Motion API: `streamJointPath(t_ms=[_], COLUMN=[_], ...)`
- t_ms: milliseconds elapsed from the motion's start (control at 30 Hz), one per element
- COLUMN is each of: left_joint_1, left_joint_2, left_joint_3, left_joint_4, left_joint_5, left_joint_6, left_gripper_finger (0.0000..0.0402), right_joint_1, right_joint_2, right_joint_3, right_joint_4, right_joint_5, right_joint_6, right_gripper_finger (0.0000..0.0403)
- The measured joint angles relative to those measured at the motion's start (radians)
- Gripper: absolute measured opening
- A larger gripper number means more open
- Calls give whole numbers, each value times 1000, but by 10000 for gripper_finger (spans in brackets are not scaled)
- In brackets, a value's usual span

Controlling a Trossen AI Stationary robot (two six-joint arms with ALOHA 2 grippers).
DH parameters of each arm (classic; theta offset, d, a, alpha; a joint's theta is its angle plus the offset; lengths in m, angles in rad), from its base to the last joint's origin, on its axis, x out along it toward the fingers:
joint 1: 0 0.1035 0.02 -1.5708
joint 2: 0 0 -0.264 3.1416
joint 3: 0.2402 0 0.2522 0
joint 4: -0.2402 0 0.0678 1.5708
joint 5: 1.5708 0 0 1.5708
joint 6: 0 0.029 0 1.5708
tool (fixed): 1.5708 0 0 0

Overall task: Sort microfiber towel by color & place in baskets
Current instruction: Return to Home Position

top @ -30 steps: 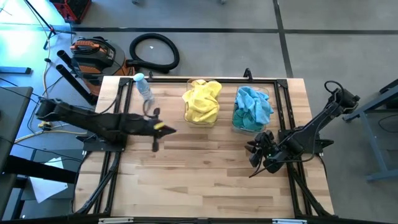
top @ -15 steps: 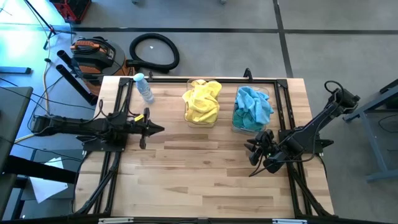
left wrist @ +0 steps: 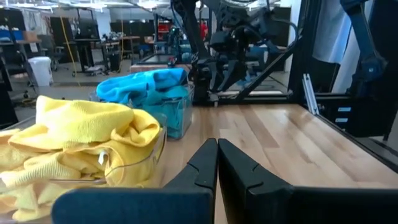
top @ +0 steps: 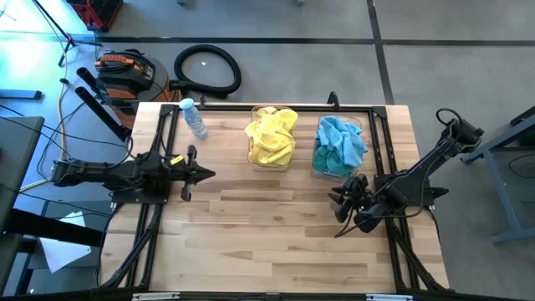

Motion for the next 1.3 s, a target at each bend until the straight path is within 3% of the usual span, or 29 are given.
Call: streamJointPath(t_ms=[567, 1200, 1300], left_joint_1=[3, 3, 3], left_joint_2=[-219, -212, -212], left_joint_3=[0, 1, 1], left_joint_4=[-183, -205, -205], left_joint_5=[-50, -50, -50], left_joint_6=[-22, -13, -12], left_gripper_finger=[0, 0, 0], right_joint_1=[0, 0, 0], right_joint_2=[0, 0, -1], right_joint_3=[0, 0, -17], right_joint_4=[-3, -50, -49], right_joint_5=[-50, -49, -49], right_joint_6=[24, -83, -91], right_gripper_finger=[119, 118, 103])
